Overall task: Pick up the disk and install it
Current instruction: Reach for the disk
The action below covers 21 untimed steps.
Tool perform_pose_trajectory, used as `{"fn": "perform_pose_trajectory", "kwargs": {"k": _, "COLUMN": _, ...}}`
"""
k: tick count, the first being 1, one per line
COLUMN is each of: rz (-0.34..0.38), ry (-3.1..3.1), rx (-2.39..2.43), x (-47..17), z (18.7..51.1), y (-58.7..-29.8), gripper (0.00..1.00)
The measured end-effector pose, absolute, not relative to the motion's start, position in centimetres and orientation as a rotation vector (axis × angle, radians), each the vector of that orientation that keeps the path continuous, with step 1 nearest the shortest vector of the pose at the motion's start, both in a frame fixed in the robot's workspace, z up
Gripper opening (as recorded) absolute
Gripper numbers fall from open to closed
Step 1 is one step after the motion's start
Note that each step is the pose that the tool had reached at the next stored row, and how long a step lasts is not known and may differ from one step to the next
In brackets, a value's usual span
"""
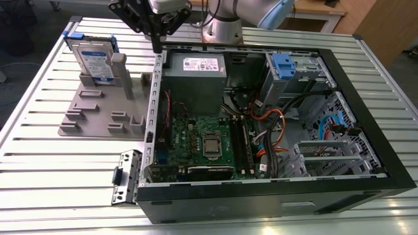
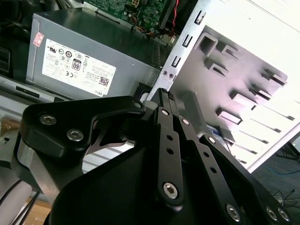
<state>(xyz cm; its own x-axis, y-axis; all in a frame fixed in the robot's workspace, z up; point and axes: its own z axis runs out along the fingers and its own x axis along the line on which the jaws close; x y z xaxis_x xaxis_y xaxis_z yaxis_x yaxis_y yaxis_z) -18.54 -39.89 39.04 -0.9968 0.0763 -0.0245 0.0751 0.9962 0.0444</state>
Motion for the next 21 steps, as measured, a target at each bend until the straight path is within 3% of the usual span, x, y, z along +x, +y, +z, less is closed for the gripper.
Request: {"fn": "perform_pose_trajectory", "kwargs": {"k": 21, "rz": 0.068, "ry": 3.112, "rx": 0.118, "x": -19.8, "z": 38.7, "y": -39.9, "gripper": 0.10}}
